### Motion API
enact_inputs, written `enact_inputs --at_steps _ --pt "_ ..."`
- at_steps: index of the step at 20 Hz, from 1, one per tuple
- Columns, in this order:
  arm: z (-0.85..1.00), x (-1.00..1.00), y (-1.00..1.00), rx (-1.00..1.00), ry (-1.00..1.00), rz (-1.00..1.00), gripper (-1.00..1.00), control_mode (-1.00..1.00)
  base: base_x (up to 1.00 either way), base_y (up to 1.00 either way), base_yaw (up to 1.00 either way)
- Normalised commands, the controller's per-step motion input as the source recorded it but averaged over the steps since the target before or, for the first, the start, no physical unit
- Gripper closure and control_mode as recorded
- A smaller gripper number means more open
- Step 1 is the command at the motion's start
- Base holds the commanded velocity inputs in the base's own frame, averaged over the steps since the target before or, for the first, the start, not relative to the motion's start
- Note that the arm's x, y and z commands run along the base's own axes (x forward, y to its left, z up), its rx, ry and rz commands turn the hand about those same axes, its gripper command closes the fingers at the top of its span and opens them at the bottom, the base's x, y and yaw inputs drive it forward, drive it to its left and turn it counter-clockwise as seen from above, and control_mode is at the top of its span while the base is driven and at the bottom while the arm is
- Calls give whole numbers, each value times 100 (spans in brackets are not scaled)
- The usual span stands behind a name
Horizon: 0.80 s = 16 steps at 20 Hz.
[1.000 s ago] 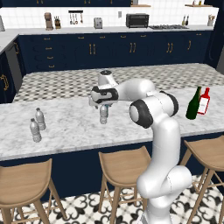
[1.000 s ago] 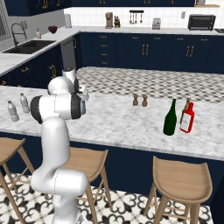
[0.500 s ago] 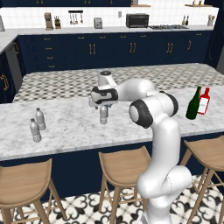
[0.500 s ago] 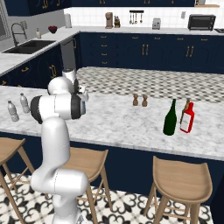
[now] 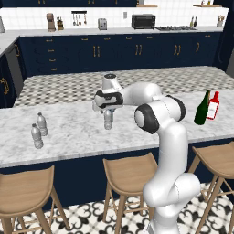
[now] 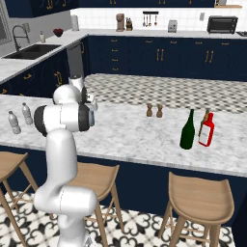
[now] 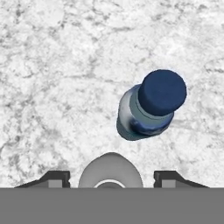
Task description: Move the plastic bottles in the middle to the plastics group, and the glass bottles in the middle to the glass group.
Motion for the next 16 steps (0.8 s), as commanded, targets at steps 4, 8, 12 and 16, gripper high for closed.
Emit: enact_inputs --at_steps 4,8,12,16 --pt "0 0 0 0 0 0 100 -100 0 0 0" --pt "0 -5 0 0 0 0 100 -100 0 0 0" --pt "3 -31 4 4 -2 1 100 -100 0 0 0" --pt "30 -44 44 2 -3 9 100 -100 0 0 0"
